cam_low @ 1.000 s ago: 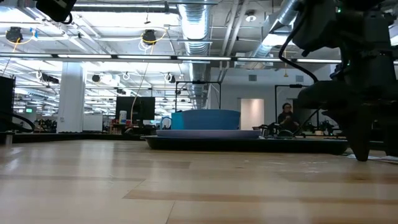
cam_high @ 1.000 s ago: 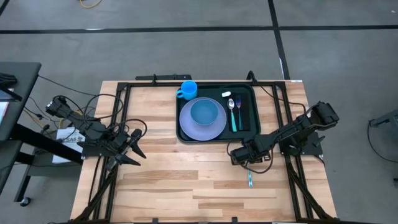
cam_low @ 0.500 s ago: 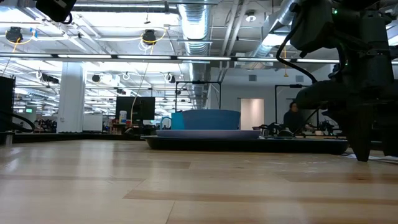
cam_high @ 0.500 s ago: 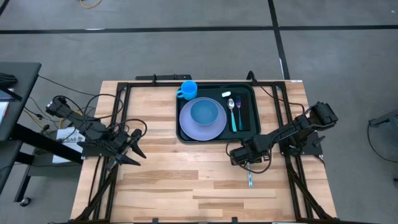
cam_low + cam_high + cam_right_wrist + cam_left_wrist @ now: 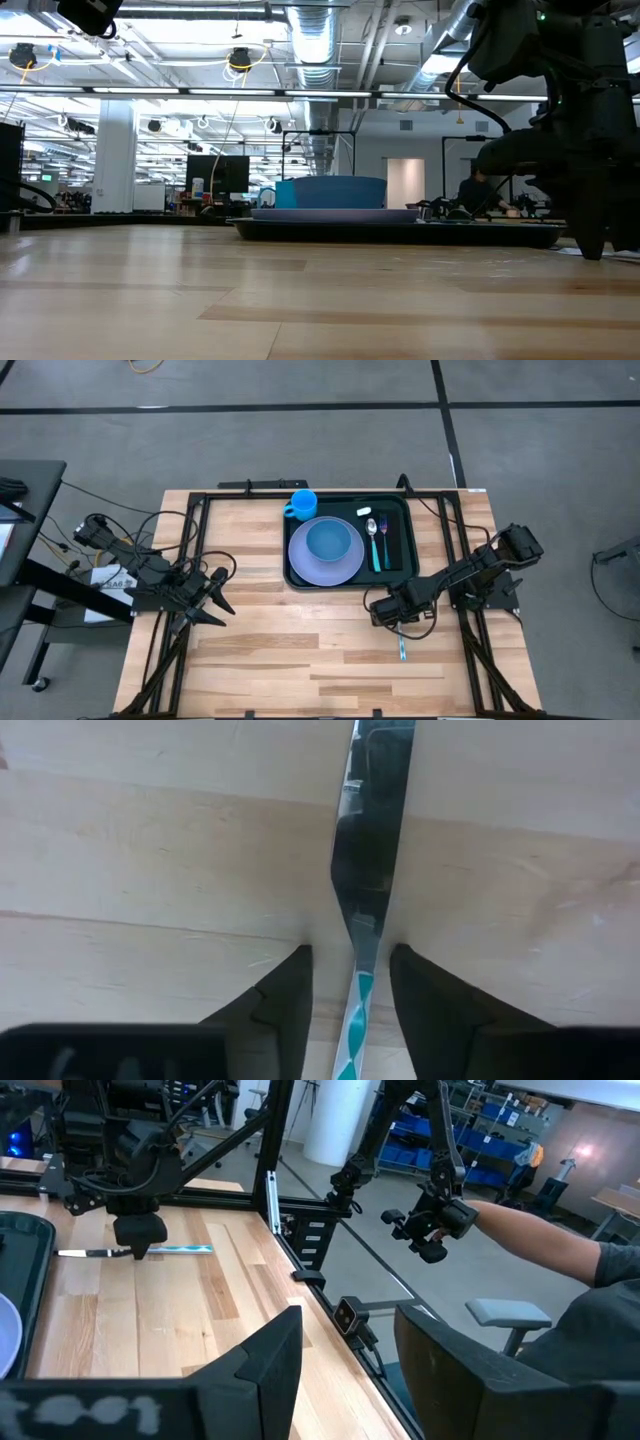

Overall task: Set up tray
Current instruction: Put the blue knife on the black napkin

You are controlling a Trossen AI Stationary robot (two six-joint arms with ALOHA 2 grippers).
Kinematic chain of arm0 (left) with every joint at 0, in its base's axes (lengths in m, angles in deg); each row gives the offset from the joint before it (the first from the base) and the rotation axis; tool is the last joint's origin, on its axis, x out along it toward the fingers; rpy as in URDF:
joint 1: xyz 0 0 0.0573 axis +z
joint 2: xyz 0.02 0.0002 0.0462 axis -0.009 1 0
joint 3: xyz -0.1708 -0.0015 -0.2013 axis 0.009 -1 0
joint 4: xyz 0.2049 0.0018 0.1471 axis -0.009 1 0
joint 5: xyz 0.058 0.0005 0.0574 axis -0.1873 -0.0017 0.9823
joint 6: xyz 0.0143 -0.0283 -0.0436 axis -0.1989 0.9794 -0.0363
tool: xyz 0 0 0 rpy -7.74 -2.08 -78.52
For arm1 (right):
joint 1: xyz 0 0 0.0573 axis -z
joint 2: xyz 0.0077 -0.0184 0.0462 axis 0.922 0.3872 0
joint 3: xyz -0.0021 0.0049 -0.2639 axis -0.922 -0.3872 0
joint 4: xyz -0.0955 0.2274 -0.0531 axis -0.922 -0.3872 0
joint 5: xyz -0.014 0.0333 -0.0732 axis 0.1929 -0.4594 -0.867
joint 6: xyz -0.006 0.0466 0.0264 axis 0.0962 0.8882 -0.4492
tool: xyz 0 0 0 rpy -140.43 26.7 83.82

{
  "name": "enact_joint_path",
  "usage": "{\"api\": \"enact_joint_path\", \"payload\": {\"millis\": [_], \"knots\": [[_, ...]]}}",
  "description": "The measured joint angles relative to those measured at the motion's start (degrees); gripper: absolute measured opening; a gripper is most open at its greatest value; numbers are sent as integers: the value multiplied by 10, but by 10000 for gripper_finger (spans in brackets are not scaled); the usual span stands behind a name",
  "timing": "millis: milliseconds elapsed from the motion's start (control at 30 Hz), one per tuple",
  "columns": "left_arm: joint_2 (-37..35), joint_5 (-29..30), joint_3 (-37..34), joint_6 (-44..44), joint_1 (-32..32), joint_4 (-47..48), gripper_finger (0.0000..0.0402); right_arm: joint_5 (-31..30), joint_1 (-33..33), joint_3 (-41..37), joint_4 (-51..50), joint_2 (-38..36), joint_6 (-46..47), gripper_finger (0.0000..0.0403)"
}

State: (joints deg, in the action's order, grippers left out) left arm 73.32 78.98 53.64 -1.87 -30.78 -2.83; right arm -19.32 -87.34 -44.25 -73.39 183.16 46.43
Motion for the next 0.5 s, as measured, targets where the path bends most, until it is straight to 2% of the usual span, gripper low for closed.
{"api": "enact_joint_path", "payload": {"millis": [500], "knots": [[0, 0, 0, -1, 0, 0, 148, -2, 0, 0, 0, 0, 0, 107]]}}
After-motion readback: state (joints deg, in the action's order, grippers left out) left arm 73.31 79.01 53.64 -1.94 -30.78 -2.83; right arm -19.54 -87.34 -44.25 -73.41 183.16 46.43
